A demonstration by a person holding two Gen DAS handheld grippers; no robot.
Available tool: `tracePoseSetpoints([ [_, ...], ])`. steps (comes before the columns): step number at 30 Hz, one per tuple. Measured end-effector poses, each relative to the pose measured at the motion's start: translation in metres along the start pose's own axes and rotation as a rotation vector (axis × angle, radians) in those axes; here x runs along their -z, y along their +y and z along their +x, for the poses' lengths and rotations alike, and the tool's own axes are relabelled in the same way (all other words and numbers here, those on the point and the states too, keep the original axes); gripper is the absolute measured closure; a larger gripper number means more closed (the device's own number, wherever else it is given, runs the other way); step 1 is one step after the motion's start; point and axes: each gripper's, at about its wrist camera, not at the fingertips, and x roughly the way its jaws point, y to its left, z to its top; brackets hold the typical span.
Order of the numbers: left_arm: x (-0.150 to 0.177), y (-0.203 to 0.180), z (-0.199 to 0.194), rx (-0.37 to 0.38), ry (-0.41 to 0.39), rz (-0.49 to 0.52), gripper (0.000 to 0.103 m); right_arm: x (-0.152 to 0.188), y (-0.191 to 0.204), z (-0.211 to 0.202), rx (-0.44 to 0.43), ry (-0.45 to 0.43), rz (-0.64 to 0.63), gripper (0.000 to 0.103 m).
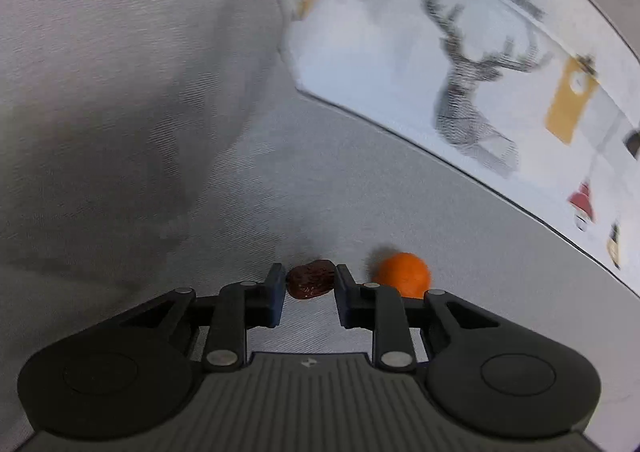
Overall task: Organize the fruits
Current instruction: 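Move the left gripper to the dark red date while the right gripper moves to the loose orange, then grasp the dark red date with the left gripper while the right gripper grasps the loose orange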
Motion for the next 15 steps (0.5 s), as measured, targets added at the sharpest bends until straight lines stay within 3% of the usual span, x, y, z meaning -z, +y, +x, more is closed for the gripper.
tracePoseSetpoints([
  [2, 0.001, 0.006, 0.000, -0.028, 0.020, -0.032, 0.074, -0.003, 0.006, 0.006, 0.001, -0.001, -0.017, 0.051],
  [5, 0.000, 0.012, 0.007, -0.003, 0.054, -0.083, 0.071, -0.011, 0.018, 0.018, -0.004, -0.005, -0.050, 0.051],
  [11, 0.000, 0.010, 0.012, 0.007, 0.074, -0.089, 0.071, -0.029, 0.044, 0.040, -0.036, -0.024, -0.087, 0.051],
  [15, -0.002, 0.006, 0.015, -0.017, 0.075, -0.063, 0.081, -0.039, 0.058, 0.054, -0.063, -0.040, -0.086, 0.051],
])
